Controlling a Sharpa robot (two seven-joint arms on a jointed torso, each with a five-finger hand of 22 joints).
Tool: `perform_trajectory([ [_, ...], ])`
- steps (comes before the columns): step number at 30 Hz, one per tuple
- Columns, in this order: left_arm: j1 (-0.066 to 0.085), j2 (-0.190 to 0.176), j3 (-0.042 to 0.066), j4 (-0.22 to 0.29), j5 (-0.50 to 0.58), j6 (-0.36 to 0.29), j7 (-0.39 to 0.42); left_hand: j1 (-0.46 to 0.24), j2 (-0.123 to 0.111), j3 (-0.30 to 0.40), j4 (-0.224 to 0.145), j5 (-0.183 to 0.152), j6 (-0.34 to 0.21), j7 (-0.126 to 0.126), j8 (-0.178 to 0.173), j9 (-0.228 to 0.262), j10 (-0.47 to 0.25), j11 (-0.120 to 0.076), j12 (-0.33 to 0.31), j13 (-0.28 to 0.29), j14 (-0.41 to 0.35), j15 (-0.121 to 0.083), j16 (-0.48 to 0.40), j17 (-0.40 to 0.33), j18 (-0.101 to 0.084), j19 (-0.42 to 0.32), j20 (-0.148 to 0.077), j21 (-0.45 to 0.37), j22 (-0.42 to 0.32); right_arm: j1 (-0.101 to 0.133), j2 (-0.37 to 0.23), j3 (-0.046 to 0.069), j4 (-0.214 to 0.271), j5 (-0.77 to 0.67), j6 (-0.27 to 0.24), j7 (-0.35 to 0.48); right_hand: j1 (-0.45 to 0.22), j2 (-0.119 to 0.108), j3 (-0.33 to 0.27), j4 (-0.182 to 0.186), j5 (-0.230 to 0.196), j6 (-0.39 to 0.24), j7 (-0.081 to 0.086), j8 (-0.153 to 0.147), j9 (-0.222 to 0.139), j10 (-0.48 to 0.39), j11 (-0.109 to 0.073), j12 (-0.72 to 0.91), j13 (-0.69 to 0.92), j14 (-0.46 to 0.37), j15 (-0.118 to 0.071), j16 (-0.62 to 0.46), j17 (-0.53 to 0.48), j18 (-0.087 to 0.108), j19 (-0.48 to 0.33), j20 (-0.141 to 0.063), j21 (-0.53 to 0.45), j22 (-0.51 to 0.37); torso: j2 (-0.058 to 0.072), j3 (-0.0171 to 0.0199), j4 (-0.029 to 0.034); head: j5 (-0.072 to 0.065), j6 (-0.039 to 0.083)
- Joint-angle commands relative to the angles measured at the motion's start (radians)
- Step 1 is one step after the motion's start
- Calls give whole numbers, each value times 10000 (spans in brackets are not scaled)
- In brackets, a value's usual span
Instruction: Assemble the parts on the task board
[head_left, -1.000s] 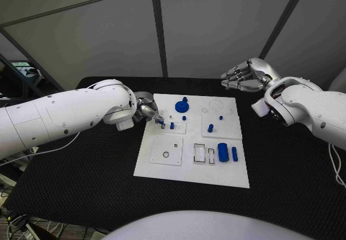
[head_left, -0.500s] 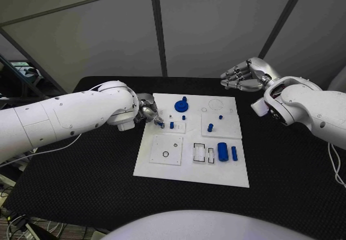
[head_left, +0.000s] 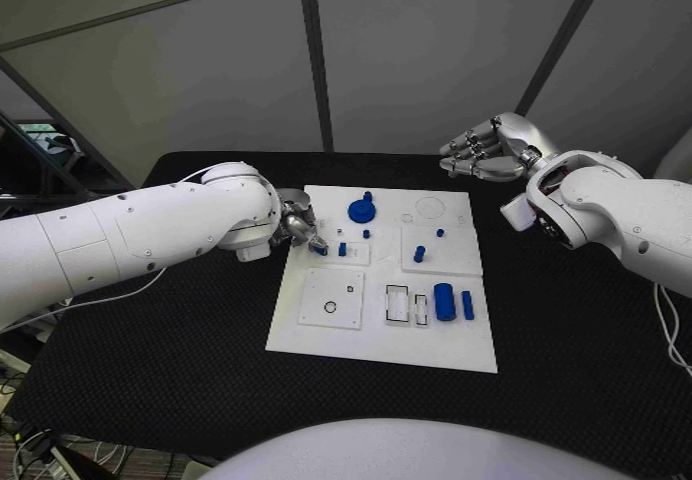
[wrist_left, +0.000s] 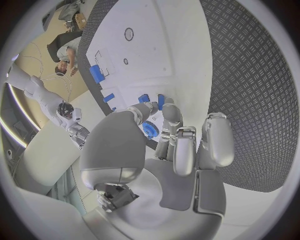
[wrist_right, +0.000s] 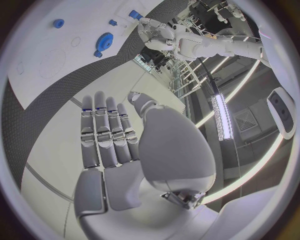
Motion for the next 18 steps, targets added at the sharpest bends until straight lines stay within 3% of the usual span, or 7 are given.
perform_trajectory([
  [1,-9,30,-24,0,-175,120,-75,13,127,1395,-1397,52,61,-8,36,-1,199,-113,45,12,925,-52,17,2162,-34,74,3,-1,707,17,10,7,27,-15,31,38,-41,41,52,5,36,-73,-6,-8,2,-20,-15,0,-8,-32,-12,-15,-15,49,32,46,-49,-14,3,-1,13,31,5],
  [18,-9,57,-27,10,-357,-382,-49,-45,111,1451,-1478,183,94,-21,58,13,268,-129,113,93,937,-65,48,2205,-56,129,-12,87,784,17,27,7,19,-15,35,36,-41,41,52,5,36,-73,-6,-8,2,-20,-15,0,-8,-32,-12,-15,-15,49,32,46,-49,-14,-5,-2,17,1,-28],
])
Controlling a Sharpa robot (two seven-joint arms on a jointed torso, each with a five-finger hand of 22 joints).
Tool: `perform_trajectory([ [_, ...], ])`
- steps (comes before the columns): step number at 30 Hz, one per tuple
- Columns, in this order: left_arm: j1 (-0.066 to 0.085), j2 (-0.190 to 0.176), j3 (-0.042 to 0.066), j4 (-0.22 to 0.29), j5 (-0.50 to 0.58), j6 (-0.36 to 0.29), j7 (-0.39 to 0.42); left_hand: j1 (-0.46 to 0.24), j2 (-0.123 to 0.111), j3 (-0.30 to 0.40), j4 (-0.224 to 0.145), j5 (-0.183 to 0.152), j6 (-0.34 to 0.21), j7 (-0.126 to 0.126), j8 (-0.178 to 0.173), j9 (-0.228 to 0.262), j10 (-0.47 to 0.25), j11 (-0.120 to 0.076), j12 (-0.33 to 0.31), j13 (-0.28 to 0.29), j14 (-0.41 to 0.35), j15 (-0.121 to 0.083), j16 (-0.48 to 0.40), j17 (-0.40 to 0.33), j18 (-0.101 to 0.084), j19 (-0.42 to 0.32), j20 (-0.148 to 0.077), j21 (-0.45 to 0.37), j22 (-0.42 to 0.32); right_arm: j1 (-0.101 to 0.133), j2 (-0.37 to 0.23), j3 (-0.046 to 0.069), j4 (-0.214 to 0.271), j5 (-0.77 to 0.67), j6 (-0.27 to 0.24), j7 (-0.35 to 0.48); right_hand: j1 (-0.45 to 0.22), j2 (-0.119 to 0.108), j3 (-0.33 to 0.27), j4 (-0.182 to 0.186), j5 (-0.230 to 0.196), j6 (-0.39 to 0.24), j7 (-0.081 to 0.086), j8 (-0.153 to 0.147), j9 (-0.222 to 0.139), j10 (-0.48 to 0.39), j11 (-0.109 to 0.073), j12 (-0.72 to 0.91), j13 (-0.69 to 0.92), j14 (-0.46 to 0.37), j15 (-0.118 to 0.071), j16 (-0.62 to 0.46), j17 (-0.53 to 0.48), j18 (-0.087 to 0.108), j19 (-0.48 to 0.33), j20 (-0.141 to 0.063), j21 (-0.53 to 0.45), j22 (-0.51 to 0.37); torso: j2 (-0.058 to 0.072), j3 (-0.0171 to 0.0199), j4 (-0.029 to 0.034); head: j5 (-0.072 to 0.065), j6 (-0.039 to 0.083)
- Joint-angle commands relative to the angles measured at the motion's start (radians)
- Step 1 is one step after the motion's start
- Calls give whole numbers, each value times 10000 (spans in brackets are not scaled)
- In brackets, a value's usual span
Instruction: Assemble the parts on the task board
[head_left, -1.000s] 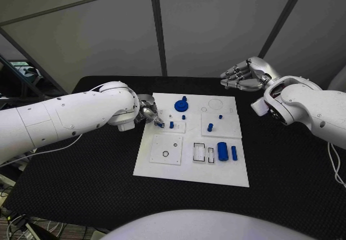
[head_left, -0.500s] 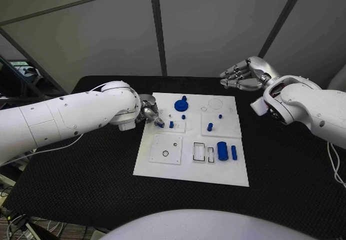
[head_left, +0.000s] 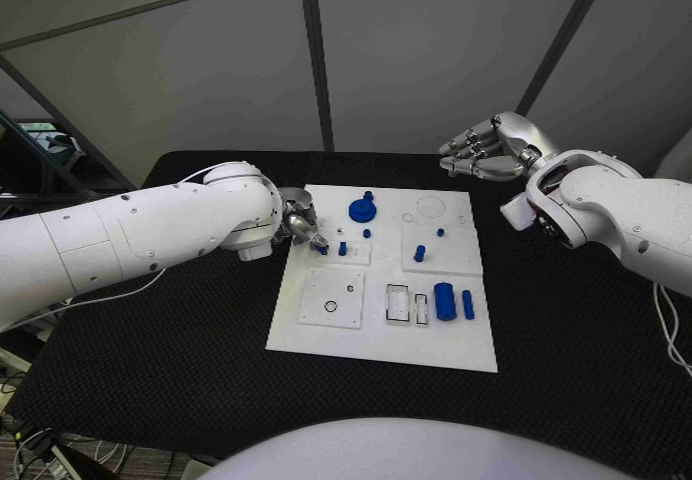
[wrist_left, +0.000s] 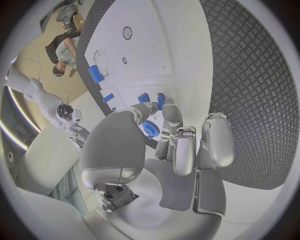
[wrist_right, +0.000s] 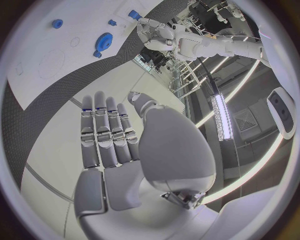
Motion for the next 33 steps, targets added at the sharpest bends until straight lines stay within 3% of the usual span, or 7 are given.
perform_trajectory([
  [1,-1,-9,-8,8,-148,-243,-49,-11,68,1440,-1468,59,91,-18,67,21,237,-162,43,21,921,-81,48,2205,-57,57,-11,50,787,16,11,7,15,-14,35,39,-41,41,52,5,36,-73,-6,-8,2,-20,-15,0,-8,-32,-12,-15,-15,48,32,47,-49,-15,-1,-1,7,-4,-14],
  [33,-4,105,-12,-36,-197,223,-96,-59,45,1469,-1515,142,116,-29,85,32,281,-172,81,64,928,-90,66,2231,-66,83,-21,89,824,16,10,7,21,-17,76,10,-50,37,53,5,77,-74,-8,-7,3,-23,-17,0,-8,-33,-13,-15,-23,48,43,47,-67,-27,2,-2,11,-29,-83],
])
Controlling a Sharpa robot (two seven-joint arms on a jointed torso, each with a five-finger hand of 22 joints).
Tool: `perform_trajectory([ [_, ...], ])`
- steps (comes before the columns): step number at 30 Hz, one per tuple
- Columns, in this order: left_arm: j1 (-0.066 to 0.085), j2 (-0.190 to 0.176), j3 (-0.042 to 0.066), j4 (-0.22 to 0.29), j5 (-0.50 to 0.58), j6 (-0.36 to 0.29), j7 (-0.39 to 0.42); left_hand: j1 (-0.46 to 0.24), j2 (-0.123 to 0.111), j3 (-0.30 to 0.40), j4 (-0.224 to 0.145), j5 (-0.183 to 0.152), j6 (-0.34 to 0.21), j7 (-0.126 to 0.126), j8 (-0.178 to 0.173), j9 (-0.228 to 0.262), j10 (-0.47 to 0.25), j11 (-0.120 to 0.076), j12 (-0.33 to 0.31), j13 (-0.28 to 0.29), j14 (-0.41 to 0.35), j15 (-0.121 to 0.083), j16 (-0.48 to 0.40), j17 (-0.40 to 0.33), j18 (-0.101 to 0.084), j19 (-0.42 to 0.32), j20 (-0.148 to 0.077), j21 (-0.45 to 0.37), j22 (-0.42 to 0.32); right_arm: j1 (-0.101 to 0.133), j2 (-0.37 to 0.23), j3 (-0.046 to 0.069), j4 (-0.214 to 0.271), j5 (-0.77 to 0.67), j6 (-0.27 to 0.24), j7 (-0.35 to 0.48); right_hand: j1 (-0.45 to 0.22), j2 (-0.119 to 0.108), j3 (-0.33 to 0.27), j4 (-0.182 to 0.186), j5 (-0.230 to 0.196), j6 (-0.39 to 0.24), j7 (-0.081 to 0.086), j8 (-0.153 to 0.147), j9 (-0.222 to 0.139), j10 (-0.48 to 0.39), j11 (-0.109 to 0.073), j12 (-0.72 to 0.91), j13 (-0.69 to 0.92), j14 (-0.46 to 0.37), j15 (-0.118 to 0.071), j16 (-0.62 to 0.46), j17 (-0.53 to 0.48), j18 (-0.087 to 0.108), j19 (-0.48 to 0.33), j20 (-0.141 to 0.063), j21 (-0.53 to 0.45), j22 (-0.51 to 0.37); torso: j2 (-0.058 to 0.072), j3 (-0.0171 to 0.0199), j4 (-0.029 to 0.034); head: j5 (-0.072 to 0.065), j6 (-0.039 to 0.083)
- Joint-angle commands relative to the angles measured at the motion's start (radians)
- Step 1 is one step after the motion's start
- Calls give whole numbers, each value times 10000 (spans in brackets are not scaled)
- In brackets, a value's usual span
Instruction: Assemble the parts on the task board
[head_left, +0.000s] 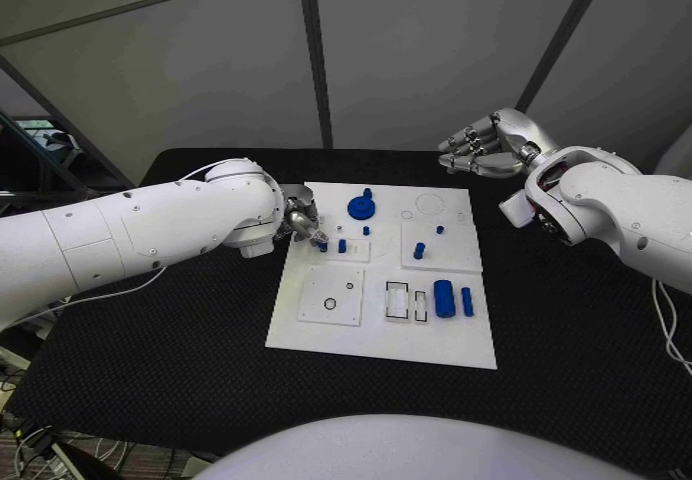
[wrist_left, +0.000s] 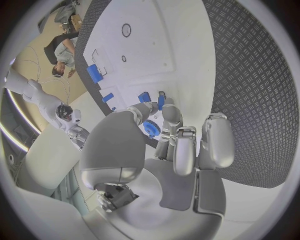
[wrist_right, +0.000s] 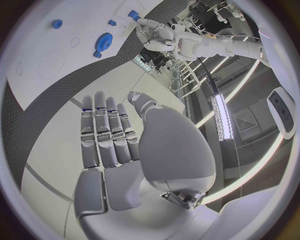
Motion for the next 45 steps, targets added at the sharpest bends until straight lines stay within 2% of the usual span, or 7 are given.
perform_trajectory([
  [1,-3,-12,-9,17,-77,303,-81,-57,47,1455,-1501,37,67,-13,45,13,264,-189,47,24,953,-66,68,2234,-66,85,-21,73,826,16,10,7,18,-18,66,25,-50,38,53,5,25,-74,-8,-6,3,-23,-17,0,-8,-33,-13,-15,-9,48,43,47,-67,-9,0,0,11,0,-6],
  [7,-3,-39,-11,31,-107,419,-88,-61,38,1456,-1512,45,70,-15,48,15,266,-191,45,21,955,-67,72,2240,-68,89,-22,80,832,16,13,7,9,-21,78,24,-50,38,53,5,25,-74,-8,-6,3,-23,-17,0,-8,-33,-13,-15,-9,48,43,47,-67,-9,-3,-8,6,10,-25],
  [13,-3,-52,-11,29,-184,453,-92,-61,38,1456,-1512,45,70,-15,48,15,266,-191,45,21,955,-67,72,2240,-68,89,-22,80,832,15,16,7,1,-22,93,24,-50,38,53,5,25,-74,-8,-6,3,-23,-17,0,-8,-33,-13,-15,-9,48,43,47,-67,-9,-1,3,2,0,-25],
  [32,-3,69,-11,-35,-205,627,-105,-94,15,1459,-1540,78,90,-20,59,22,317,-194,123,121,960,-69,86,2259,-65,84,-26,68,828,15,34,7,-10,-24,102,21,-54,34,55,3,45,-77,-8,-7,3,-26,-17,-1,-8,-35,-14,-17,-15,48,51,48,-80,-18,-1,3,2,5,-55],
  [39,-2,123,-11,-114,-201,990,-144,-368,21,1305,-1460,71,123,-61,86,43,428,-213,272,306,960,-67,87,2259,-61,69,-25,36,822,15,17,7,0,-25,114,15,-54,34,55,3,45,-77,-8,-7,3,-26,-17,-1,-8,-35,-14,-17,-15,48,51,48,-80,-18,-4,6,-5,-11,-70],
  [45,-2,167,-11,-197,-200,1133,-165,-817,198,999,-1204,59,196,-153,108,49,556,-265,455,535,978,-103,136,2329,-65,83,-50,40,853,15,15,7,5,-26,116,17,-54,34,57,1,54,-80,-8,-7,3,-29,-16,-2,-8,-38,-14,-18,-19,48,53,48,-87,-22,-3,6,2,-30,-79],
])
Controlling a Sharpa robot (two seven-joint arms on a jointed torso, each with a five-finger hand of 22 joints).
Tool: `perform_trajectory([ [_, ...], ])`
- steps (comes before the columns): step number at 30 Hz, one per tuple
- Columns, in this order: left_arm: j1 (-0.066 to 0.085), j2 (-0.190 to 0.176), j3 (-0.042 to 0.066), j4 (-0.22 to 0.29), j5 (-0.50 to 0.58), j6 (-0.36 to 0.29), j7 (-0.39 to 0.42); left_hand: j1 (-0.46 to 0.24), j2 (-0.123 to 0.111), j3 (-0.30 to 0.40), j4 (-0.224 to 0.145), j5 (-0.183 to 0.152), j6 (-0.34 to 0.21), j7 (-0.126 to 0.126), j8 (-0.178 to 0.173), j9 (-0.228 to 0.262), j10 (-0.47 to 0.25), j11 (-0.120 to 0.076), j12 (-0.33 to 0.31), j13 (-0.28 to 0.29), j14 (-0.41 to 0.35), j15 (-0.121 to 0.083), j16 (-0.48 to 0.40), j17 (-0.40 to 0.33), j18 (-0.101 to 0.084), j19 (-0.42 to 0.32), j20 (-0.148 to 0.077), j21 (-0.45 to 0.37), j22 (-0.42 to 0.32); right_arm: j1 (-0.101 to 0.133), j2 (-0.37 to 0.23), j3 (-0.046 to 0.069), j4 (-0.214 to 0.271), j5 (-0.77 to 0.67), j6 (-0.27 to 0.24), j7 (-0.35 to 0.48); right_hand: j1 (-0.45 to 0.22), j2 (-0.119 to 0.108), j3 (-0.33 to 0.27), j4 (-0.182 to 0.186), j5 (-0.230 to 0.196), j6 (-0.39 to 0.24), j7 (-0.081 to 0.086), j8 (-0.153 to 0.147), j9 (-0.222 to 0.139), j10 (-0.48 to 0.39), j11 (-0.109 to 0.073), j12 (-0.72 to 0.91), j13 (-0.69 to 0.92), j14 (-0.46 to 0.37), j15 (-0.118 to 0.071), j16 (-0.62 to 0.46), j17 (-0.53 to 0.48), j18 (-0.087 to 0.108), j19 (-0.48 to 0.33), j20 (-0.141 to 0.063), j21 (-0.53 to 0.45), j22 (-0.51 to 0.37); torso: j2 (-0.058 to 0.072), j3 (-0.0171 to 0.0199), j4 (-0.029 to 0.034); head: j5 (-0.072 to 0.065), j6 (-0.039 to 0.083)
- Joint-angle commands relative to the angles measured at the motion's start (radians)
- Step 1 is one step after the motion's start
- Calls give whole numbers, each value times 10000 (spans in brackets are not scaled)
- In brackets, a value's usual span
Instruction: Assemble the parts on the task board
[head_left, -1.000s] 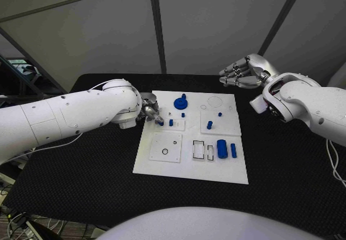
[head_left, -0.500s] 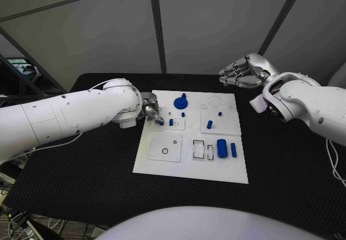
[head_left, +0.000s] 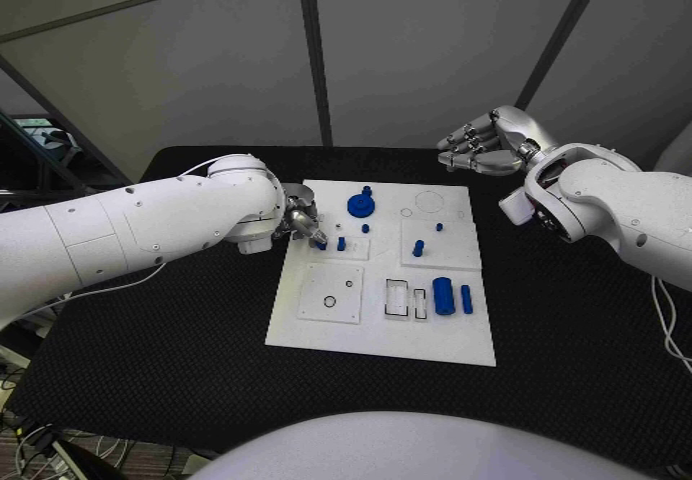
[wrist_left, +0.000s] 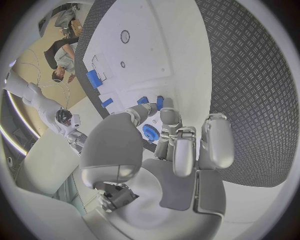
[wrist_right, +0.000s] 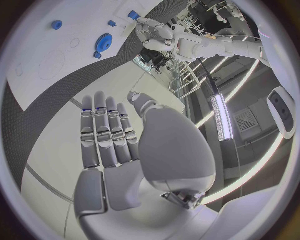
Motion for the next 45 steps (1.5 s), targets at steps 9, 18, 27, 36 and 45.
perform_trajectory([
  [9,-29,73,-29,-114,-50,402,-116,-640,320,424,-495,9,227,-92,-17,-71,442,-287,363,446,973,-122,121,2477,-98,126,-51,98,958,16,-8,7,28,-20,53,32,-57,43,69,2,119,-86,-6,-9,2,-36,-14,-4,-9,-43,-13,-19,-18,47,62,49,-63,-26,4,-4,-2,-12,-20],
  [18,-29,156,-29,-202,-40,258,-106,-1083,466,48,-222,-10,383,-130,-83,-150,531,-313,535,683,994,-144,171,2554,-118,184,-77,164,1029,16,1,7,20,-20,54,23,-61,43,82,-2,216,-89,-4,-7,3,-41,-14,-4,-9,-47,-13,-19,-29,48,75,49,-87,-41,6,-2,0,-23,-24],
  [27,-29,210,-30,-242,-26,326,-104,-1367,421,-583,-72,-39,520,-166,-144,-222,584,-339,641,846,1005,-164,196,2593,-137,229,-94,211,1090,16,3,7,21,-20,70,14,-70,40,83,1,256,-90,-2,-7,3,-43,-12,-4,-9,-48,-11,-19,-34,47,81,49,-97,-47,10,-3,7,-37,-46],
  [36,-29,241,-30,-315,-25,284,-103,-1550,591,-1572,266,-49,642,-172,-254,-326,597,-341,686,956,1010,-173,209,2613,-146,261,-109,231,1141,16,3,7,31,-20,72,10,-81,37,82,5,283,-92,-1,-7,3,-44,-10,-4,-9,-48,-10,-19,-37,47,85,50,-104,-52,6,-3,6,-66,-67],
  [45,-29,246,-29,-390,-26,209,-106,-1541,686,-2270,495,-47,704,-170,-338,-400,595,-339,692,1012,1012,-174,214,2620,-150,276,-114,230,1170,16,-8,7,39,-20,61,9,-96,32,79,12,304,-95,2,-8,3,-47,-7,-5,-9,-50,-8,-19,-41,46,89,52,-112,-57,3,-6,5,-69,-62],
])
